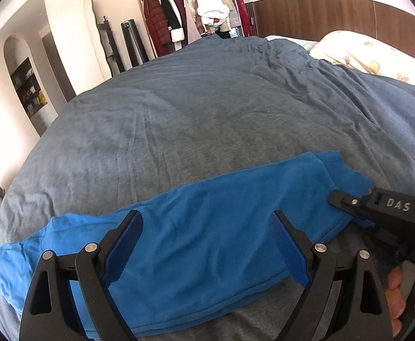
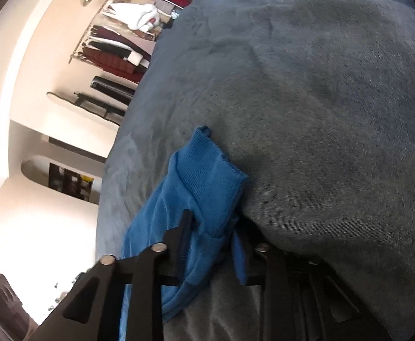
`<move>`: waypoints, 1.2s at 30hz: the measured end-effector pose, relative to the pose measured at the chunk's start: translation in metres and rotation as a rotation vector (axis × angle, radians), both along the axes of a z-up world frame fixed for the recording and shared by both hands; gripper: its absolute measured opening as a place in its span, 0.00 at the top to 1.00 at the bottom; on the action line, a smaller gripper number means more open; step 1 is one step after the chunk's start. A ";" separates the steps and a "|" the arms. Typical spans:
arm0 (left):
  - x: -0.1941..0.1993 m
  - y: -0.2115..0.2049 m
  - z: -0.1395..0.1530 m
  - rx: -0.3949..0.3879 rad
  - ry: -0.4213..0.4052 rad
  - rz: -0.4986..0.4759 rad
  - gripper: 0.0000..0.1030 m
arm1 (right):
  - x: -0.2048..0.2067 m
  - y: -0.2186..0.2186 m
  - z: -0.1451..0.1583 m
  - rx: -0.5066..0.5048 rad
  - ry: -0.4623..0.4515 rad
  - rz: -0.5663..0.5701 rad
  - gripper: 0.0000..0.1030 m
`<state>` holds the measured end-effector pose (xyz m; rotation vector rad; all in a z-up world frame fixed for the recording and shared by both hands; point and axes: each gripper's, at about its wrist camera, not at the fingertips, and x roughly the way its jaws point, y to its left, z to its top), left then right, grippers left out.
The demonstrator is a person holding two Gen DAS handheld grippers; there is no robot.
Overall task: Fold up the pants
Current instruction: 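Grasp the cuff end with the right tool and lift it up, then fold the cuff end over toward the waistband with the right tool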
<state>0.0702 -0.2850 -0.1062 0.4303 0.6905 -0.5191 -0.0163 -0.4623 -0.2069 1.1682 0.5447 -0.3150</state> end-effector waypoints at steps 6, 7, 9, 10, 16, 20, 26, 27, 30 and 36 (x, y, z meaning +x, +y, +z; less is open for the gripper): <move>0.004 0.022 0.006 -0.057 0.031 0.055 0.12 | 0.000 0.024 0.049 -0.227 -0.004 0.068 0.82; 0.006 0.030 0.010 -0.076 0.037 0.075 0.12 | 0.001 0.030 0.059 -0.271 -0.007 0.080 0.82; 0.008 0.043 0.014 -0.107 0.043 0.105 0.12 | 0.005 0.043 0.078 -0.374 -0.003 0.112 0.82; 0.010 0.051 0.017 -0.118 0.047 0.120 0.12 | 0.007 0.049 0.086 -0.420 0.001 0.129 0.82; 0.020 0.096 0.022 -0.155 0.051 0.203 0.12 | 0.025 0.089 0.116 -0.592 -0.010 0.261 0.82; 0.032 0.127 0.023 -0.194 0.094 0.266 0.12 | 0.044 0.125 0.129 -0.684 -0.009 0.383 0.82; 0.044 0.172 0.022 -0.230 0.107 0.347 0.12 | 0.062 0.171 0.133 -0.761 0.009 0.504 0.82; 0.045 0.178 0.020 -0.234 0.111 0.357 0.12 | 0.066 0.180 0.133 -0.770 0.012 0.530 0.82; 0.050 0.201 0.015 -0.252 0.127 0.398 0.12 | 0.076 0.203 0.129 -0.802 0.032 0.593 0.82; 0.058 0.238 0.000 -0.251 0.165 0.467 0.12 | 0.094 0.240 0.107 -0.874 0.116 0.693 0.82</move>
